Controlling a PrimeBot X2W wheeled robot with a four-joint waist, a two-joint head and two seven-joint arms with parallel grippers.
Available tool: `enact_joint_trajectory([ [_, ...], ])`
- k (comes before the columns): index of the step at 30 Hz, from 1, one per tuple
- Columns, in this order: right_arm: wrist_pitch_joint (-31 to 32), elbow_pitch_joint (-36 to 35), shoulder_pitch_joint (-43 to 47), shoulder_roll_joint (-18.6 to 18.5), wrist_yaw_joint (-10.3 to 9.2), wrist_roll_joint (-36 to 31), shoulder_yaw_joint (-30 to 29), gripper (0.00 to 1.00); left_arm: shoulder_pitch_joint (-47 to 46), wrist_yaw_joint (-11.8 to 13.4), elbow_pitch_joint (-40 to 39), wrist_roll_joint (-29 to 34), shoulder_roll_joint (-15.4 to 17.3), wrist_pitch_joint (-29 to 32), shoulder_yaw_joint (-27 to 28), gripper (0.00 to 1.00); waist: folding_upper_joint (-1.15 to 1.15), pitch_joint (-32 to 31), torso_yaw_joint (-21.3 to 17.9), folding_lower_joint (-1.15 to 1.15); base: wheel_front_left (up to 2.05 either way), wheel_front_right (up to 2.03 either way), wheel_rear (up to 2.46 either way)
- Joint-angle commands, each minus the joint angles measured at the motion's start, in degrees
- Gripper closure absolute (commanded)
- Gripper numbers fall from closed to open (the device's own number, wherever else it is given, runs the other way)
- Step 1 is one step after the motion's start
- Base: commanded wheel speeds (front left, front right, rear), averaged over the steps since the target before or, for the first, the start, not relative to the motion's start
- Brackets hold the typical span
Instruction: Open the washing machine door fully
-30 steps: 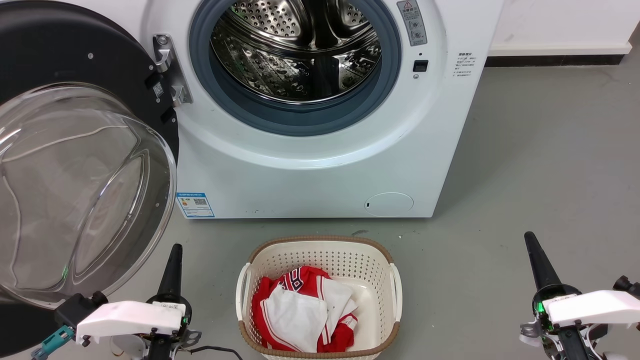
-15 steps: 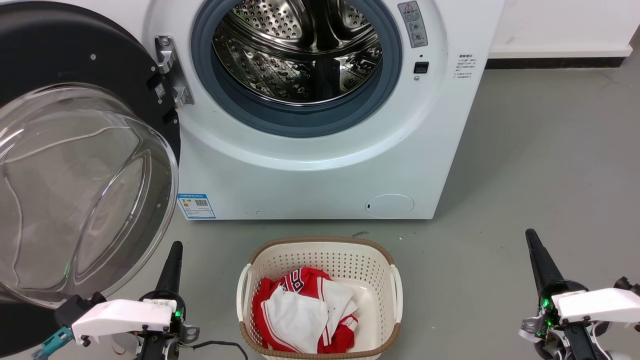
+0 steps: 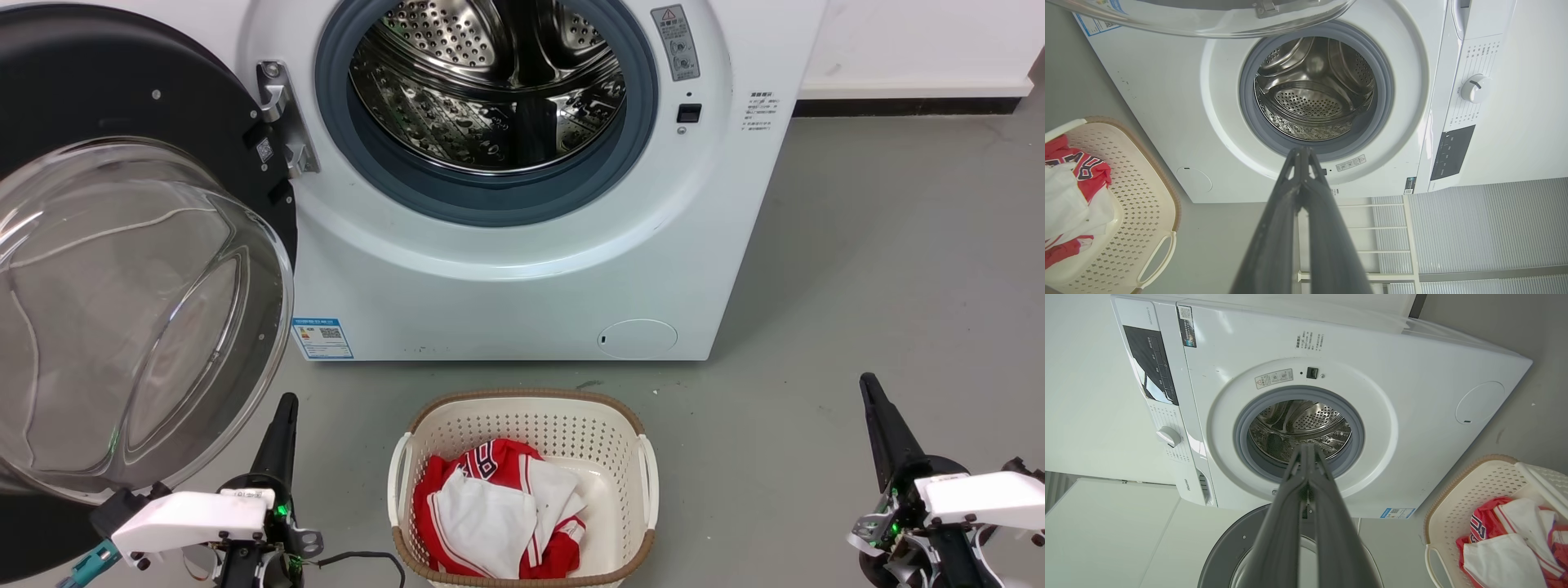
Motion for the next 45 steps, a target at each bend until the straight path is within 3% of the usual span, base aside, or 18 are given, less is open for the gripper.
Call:
enact_joint_trajectory([
  [1,0.4,0.1,-1.2,-0.1,-0.01,1.5,-0.2,1.00,-1.1,-0.4,0.1,-1.3,0.0,0.5,0.2,1.00,0.00,0.0,0.0,0.00,0.00,0.00,0.00],
  [20,1.8,1.2,-1.7,0.0,-0.01,9.3,-0.8,1.00,-1.4,-1.2,1.2,-9.2,0.0,2.4,1.0,1.00,0.00,-0.4,0.2,0.00,0.00,0.00,0.00],
  [45,1.9,1.2,-1.6,0.3,-0.01,8.7,-1.1,1.00,-1.3,-1.2,1.2,-9.0,0.0,2.4,0.9,1.00,0.00,-0.4,0.2,0.00,0.00,0.00,0.00],
])
